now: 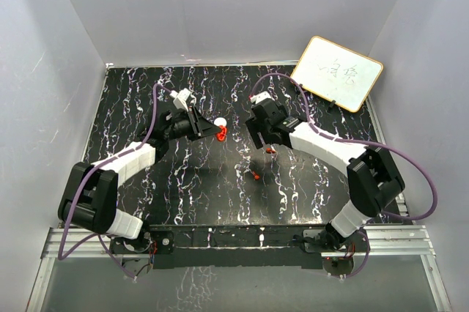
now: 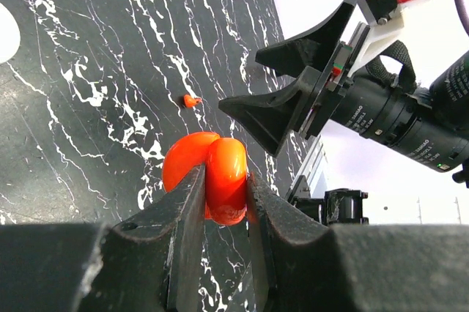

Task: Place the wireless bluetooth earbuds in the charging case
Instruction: Pick up the earbud from the center of the board.

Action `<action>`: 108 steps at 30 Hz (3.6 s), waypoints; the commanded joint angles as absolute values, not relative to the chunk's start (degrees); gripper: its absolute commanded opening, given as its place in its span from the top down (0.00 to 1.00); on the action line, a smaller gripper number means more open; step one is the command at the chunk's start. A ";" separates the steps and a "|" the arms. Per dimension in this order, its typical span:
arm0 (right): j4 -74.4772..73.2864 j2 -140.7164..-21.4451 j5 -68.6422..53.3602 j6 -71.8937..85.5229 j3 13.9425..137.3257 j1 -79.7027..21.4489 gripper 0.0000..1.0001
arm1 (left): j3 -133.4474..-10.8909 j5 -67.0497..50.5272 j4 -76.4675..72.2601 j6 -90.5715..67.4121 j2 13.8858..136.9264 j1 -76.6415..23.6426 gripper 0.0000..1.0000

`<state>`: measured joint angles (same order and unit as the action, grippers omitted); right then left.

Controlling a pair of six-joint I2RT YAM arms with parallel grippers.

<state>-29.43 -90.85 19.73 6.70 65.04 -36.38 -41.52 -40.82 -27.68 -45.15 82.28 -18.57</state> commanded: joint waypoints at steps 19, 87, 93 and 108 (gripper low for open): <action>-35.92 -96.24 14.60 -3.24 68.99 -36.33 0.46 | -44.68 -47.33 -31.62 -49.00 89.15 -18.81 1.00; -33.59 -106.68 16.48 -5.22 71.03 -36.44 0.85 | -42.31 -47.42 -32.31 -48.10 88.86 -18.80 1.00; -32.95 -105.36 16.59 -4.97 70.74 -36.41 0.96 | -42.06 -47.50 -32.44 -48.25 88.68 -18.76 1.00; -0.49 -76.36 2.09 -2.19 54.58 -36.45 1.00 | -45.58 -52.96 -38.96 -56.91 89.80 -18.74 1.00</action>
<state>-17.28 -83.07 9.58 -3.84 59.90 -36.36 -43.20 -49.69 -34.28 -52.53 90.67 -18.57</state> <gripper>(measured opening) 0.062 0.241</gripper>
